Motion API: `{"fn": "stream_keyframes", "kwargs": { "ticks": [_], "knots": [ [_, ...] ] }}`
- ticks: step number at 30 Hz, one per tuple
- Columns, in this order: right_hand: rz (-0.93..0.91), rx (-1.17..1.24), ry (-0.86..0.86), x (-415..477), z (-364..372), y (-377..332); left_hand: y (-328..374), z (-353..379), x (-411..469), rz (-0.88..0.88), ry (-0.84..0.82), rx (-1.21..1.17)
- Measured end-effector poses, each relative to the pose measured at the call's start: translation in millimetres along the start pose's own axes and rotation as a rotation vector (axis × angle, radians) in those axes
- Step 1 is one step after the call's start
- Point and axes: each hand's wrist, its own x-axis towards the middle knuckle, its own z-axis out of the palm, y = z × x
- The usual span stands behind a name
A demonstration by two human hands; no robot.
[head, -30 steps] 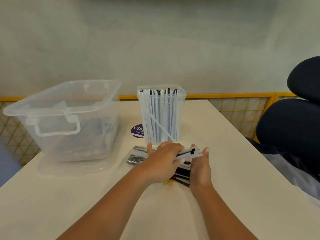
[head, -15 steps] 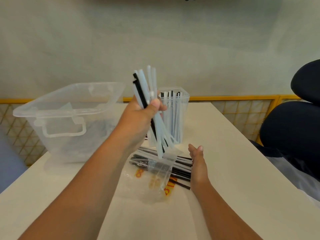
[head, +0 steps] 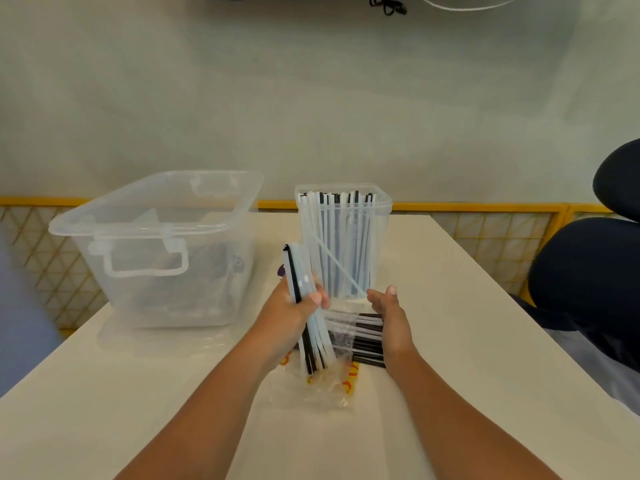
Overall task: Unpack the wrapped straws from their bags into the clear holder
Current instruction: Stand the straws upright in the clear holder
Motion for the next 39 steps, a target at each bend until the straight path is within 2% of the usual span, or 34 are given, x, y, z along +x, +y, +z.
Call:
{"fn": "stream_keyframes", "kwargs": {
  "ticks": [7,11,13,16,18,20,23,27,31,36,39],
  "knots": [
    [-0.018,-0.025,0.059,5.8,2.6,-3.1,-20.2,13.0,4.4,-0.137,-0.115,-0.003],
    [-0.116,-0.106,0.082,3.0,1.6,-31.3,-14.5,7.3,12.4,-0.132,-0.165,-0.032],
    [-0.174,-0.063,-0.016,-1.3,4.5,-56.2,-10.8,4.5,16.5,-0.101,-0.211,-0.043],
    [-0.27,-0.082,-0.265,-11.6,13.4,-103.9,-2.2,2.4,20.8,-0.019,-0.283,-0.051],
    [-0.311,-0.145,-0.466,-17.8,21.4,-134.3,6.0,2.7,21.5,0.047,-0.323,-0.033],
    [-0.32,-0.27,-0.579,-20.9,29.7,-155.9,14.1,4.5,21.6,0.094,-0.35,-0.015],
    [-0.333,-0.426,-0.574,-23.1,40.5,-173.0,22.5,7.6,22.8,0.116,-0.345,-0.075],
    [-0.363,-0.489,-0.512,-25.4,51.3,-188.5,28.2,11.7,25.1,0.091,-0.29,-0.18],
    [-0.417,-0.569,-0.404,-22.5,53.5,-203.9,23.3,11.1,29.3,0.076,-0.27,-0.126],
    [-0.383,-0.488,-0.569,-10.2,47.5,-223.4,38.1,10.3,37.0,0.052,-0.178,-0.135],
    [-0.449,-0.503,-0.577,-4.9,47.3,-238.0,53.3,11.0,43.7,0.101,-0.189,-0.14]
  ]
}}
